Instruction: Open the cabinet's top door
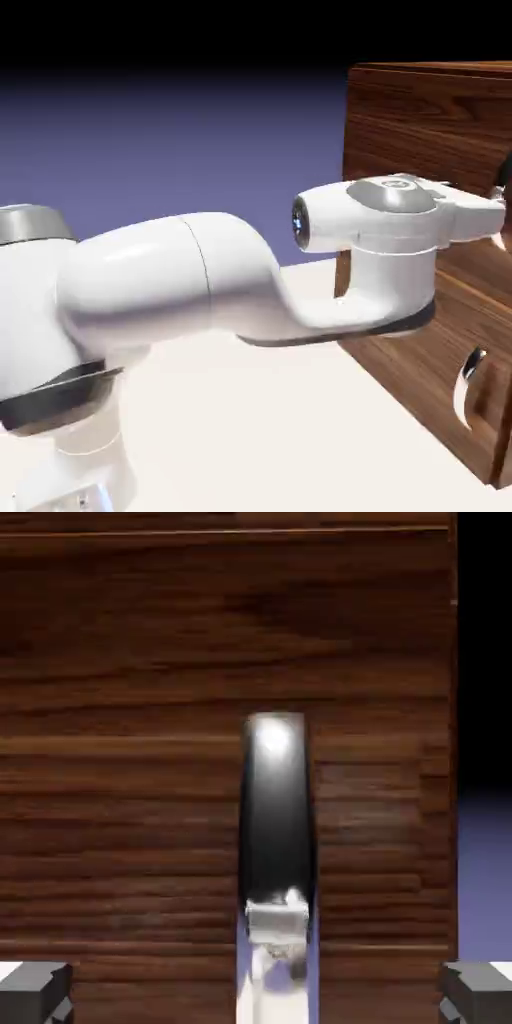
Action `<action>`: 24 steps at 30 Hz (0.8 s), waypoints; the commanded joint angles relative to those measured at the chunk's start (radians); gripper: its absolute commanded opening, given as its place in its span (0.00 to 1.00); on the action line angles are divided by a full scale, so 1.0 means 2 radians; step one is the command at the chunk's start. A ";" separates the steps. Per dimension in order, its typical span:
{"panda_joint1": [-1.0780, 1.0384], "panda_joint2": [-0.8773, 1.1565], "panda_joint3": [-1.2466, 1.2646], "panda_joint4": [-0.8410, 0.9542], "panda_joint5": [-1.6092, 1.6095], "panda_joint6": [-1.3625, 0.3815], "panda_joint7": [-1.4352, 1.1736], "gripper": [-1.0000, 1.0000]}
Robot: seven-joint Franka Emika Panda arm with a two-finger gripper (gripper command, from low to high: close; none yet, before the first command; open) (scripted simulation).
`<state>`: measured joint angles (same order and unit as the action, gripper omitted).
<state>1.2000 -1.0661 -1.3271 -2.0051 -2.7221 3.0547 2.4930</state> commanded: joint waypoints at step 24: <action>-0.211 -0.001 0.159 -0.231 0.075 -0.199 0.023 0.00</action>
<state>0.7787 -1.0672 -1.0089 -2.4663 -2.5737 2.6584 2.5400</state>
